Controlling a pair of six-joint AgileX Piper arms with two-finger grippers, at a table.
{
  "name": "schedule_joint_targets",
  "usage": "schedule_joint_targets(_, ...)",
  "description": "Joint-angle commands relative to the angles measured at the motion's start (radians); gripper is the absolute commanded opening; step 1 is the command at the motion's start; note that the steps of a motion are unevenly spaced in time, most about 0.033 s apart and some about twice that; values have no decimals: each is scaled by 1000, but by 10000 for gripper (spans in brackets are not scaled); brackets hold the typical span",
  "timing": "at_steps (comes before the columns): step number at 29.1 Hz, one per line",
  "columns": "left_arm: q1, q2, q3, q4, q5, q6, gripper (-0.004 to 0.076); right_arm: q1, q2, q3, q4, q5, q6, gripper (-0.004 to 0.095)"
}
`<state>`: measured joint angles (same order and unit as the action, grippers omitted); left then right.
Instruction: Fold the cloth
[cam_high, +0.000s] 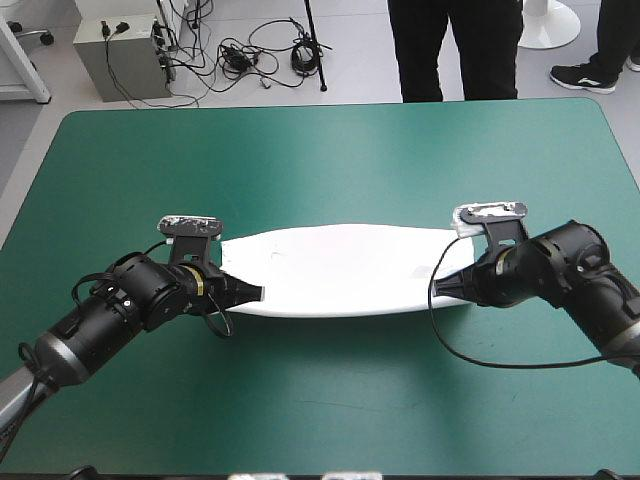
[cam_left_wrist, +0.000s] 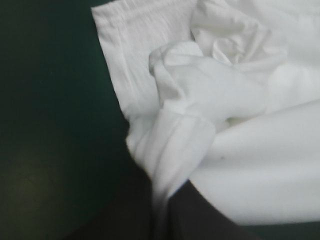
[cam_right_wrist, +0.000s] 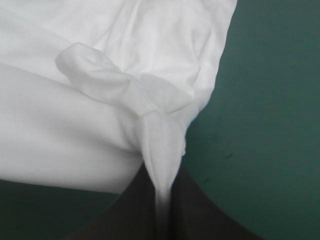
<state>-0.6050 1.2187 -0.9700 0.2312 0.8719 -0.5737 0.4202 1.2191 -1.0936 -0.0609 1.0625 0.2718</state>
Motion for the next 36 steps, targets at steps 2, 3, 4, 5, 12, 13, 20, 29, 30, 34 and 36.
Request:
schedule_joint_targets(2, 11, 11, -46, 162, -143, -119, -9, -3, 49, -81, -112, -100, 31, -17)
schedule_joint_targets(3, 23, 21, -55, 184, -157, -134, -9, -3, 67, -92, -131, -118, 34, -17)
schedule_joint_targets(4, 41, 37, -69, 190, -180, -137, -9, -3, 85, -103, -148, -137, 41, -17)
schedule_joint_targets(5, 63, 56, -87, 195, -201, -137, -9, -4, 100, -111, -163, -149, 46, -17)
schedule_joint_targets(12, 167, 222, -222, 198, -267, -133, -9, -100, 222, -167, -137, -261, 47, -17)
schedule_joint_targets(13, 169, 245, -235, 200, -274, -131, -9, -115, 238, -172, -128, -273, 40, -17)
schedule_joint_targets(20, 168, 376, -264, 204, -337, -109, -9, -163, 326, -188, -80, -326, -2, -17)
schedule_joint_targets(29, 168, 483, -264, 205, -401, -102, -8, -163, 450, -188, -20, -335, -37, 96)
schedule_joint_targets(30, 168, 492, -264, 205, -405, -102, -3, -163, 454, -188, 1, -335, -59, 155)
schedule_joint_targets(34, 168, 513, -264, 176, -407, -64, 90, -163, 455, -190, 43, -323, -96, 402)
schedule_joint_targets(36, 168, 511, -266, 144, -407, -14, 181, -163, 453, -199, 43, -297, -96, 481)
